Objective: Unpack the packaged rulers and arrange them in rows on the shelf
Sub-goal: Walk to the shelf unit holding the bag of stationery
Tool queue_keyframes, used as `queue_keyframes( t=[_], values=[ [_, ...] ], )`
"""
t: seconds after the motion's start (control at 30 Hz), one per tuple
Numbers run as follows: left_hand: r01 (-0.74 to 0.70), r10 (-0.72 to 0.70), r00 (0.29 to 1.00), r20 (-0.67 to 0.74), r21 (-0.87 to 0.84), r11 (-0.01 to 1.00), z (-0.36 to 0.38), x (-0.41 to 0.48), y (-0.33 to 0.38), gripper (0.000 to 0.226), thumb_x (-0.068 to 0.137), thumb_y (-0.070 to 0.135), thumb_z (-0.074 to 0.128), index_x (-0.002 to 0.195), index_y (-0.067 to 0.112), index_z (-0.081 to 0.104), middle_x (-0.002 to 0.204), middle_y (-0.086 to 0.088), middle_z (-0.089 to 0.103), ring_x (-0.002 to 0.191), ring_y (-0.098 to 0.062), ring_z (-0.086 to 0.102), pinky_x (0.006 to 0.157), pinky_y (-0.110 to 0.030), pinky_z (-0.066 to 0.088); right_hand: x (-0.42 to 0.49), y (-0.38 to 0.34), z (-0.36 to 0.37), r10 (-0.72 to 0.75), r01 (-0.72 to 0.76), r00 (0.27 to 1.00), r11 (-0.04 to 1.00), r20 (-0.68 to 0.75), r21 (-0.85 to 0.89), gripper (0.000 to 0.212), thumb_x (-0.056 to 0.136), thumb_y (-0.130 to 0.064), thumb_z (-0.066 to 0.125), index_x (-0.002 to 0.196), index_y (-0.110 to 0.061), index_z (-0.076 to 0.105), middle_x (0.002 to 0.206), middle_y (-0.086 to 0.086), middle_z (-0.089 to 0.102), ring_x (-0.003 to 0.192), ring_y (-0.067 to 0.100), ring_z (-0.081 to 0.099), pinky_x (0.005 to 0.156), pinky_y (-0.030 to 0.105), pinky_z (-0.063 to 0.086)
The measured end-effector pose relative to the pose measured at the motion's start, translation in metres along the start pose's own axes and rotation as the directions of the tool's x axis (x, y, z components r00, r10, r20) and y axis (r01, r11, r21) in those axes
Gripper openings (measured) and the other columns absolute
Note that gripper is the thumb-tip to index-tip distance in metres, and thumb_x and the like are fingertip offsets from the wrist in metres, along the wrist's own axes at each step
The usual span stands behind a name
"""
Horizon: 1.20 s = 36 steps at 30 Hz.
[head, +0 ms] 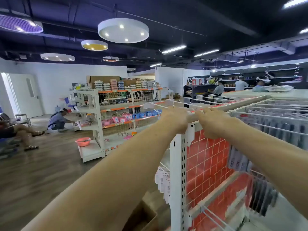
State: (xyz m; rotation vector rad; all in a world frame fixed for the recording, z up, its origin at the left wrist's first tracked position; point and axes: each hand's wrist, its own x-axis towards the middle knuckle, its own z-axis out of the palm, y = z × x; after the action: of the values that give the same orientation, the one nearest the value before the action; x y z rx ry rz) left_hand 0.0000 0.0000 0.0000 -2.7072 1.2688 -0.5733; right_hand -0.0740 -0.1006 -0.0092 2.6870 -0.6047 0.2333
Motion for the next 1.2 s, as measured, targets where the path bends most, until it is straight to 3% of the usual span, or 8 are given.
queue_keyframes(
  t=[0.27,0.5,0.63,0.77,0.9,1.13,1.2],
  values=[
    [-0.004,0.005,0.996,0.088,-0.01,1.0,0.011,0.019,0.004,0.039,0.089,0.008,0.051,0.128,0.007,0.044,0.126,-0.014,0.048,0.117,-0.03,0.045,0.097,-0.042,0.044,0.021,0.008,0.015,-0.004,0.004,1.0,1.0,0.024,0.002,0.063,0.088,-0.009,0.052,0.144,-0.011,0.025,0.138,0.013,0.038,0.129,0.03,0.037,0.102,0.041,0.037],
    [0.028,-0.027,0.993,0.115,-0.012,1.0,0.019,0.031,0.006,0.044,0.089,0.008,0.05,0.132,0.007,0.038,0.127,-0.013,0.049,0.117,-0.03,0.046,0.091,-0.04,0.043,0.039,0.017,0.03,-0.071,0.07,0.998,0.997,0.0,0.034,0.063,0.086,-0.006,0.054,0.143,-0.014,0.028,0.137,0.011,0.038,0.127,0.029,0.039,0.101,0.041,0.04],
    [0.049,-0.044,0.993,0.109,-0.05,0.998,0.024,0.034,0.004,0.047,0.089,0.009,0.051,0.134,0.01,0.036,0.128,-0.012,0.049,0.12,-0.03,0.044,0.096,-0.041,0.043,0.044,0.018,0.035,-0.113,0.113,0.994,0.991,0.001,0.072,0.06,0.087,-0.003,0.052,0.142,-0.013,0.03,0.14,0.01,0.036,0.129,0.029,0.036,0.103,0.042,0.041],
    [0.046,-0.044,0.996,0.071,-0.021,0.999,0.027,0.031,0.004,0.052,0.09,0.008,0.052,0.138,0.01,0.033,0.13,-0.014,0.047,0.123,-0.032,0.042,0.092,-0.042,0.043,0.043,0.021,0.036,-0.147,0.15,0.988,0.987,-0.053,0.051,0.053,0.087,-0.001,0.052,0.138,-0.012,0.04,0.136,0.008,0.043,0.124,0.027,0.043,0.1,0.039,0.044],
    [0.046,-0.046,0.999,0.003,0.028,0.999,0.021,0.025,0.005,0.043,0.089,0.001,0.048,0.131,0.011,0.044,0.117,-0.012,0.057,0.107,-0.029,0.054,0.07,-0.036,0.04,0.039,0.023,0.032,-0.166,0.167,0.98,0.986,-0.114,-0.001,0.038,0.086,0.003,0.049,0.12,-0.013,0.059,0.122,0.005,0.057,0.108,0.025,0.059,0.085,0.036,0.052],
    [0.077,-0.079,0.993,-0.09,-0.026,0.997,0.008,0.0,0.003,0.027,0.092,-0.002,0.043,0.112,0.005,0.059,0.11,-0.012,0.061,0.096,-0.029,0.059,0.067,-0.033,0.039,0.016,0.008,0.011,-0.137,0.152,0.974,0.986,-0.182,0.068,0.038,0.09,0.0,0.043,0.126,-0.013,0.043,0.115,0.008,0.06,0.103,0.028,0.058,0.07,0.033,0.042],
    [0.09,-0.095,0.989,-0.118,-0.047,0.995,0.004,-0.01,0.001,0.027,0.092,-0.004,0.043,0.112,0.002,0.059,0.111,-0.014,0.061,0.098,-0.03,0.059,0.068,-0.032,0.04,0.008,-0.002,0.0,-0.129,0.142,0.972,0.989,-0.197,0.052,0.032,0.091,0.001,0.044,0.122,-0.01,0.047,0.113,0.009,0.06,0.101,0.028,0.059,0.07,0.032,0.04]
  ],
)
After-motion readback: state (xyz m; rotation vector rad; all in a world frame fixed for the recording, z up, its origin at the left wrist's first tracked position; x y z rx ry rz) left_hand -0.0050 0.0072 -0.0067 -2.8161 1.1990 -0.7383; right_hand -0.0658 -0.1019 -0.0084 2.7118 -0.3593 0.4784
